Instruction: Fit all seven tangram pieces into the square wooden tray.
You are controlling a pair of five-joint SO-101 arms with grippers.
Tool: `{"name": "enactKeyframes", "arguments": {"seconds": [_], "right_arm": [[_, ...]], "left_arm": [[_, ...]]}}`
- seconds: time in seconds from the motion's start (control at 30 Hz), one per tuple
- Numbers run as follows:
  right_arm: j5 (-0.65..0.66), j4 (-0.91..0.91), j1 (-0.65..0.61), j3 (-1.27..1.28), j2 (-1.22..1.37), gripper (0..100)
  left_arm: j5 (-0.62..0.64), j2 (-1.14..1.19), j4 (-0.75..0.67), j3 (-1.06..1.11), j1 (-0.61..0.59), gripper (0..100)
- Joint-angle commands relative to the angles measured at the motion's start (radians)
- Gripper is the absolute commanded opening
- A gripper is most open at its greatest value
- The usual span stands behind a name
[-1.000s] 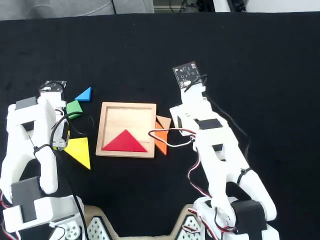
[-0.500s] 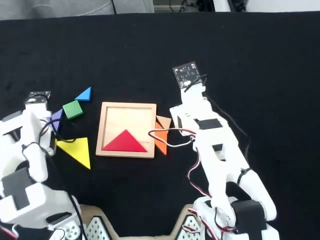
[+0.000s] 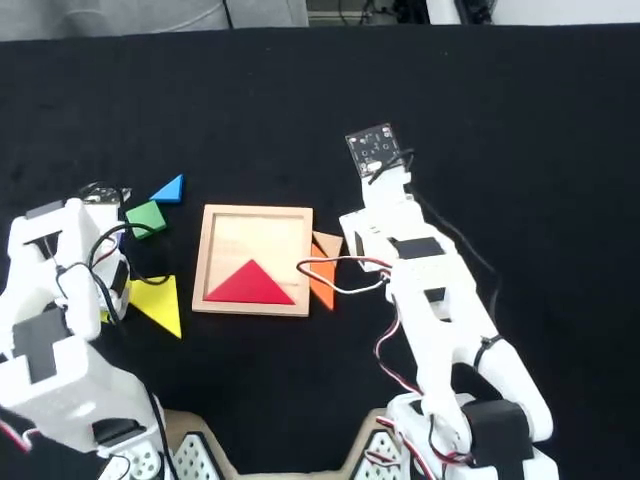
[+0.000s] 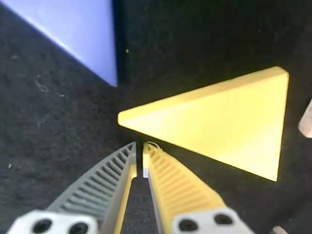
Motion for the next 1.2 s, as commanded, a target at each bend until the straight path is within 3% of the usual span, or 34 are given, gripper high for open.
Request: {"name": "enactKeyframes", "arguments": {"seconds": [0.0,0.2,0.53,0.67,0.73,0.87,1.17], "right_arm": [[0.012,-0.012,0.003,-0.005,-0.001,1.8],[0.012,-0.012,0.003,-0.005,-0.001,1.8],[0.012,-0.012,0.003,-0.005,-0.001,1.8],[0.012,-0.012,0.003,-0.005,-0.001,1.8],[0.012,-0.012,0.003,-0.005,-0.001,1.8],[0.012,-0.012,0.003,-0.005,-0.001,1.8],[0.012,-0.012,0.003,-0.005,-0.001,1.8]], "left_arm": [[-0.011,-0.157,0.002,0.021,0.061,3],[0.015,-0.19,0.006,-0.027,0.163,3],[0.035,-0.17,0.071,-0.076,0.087,3],[-0.044,-0.181,0.12,-0.016,0.104,3],[-0.046,-0.17,0.068,0.012,0.116,3],[0.068,-0.17,-0.083,0.013,0.12,3],[0.077,-0.17,-0.092,-0.062,0.177,3]]}}
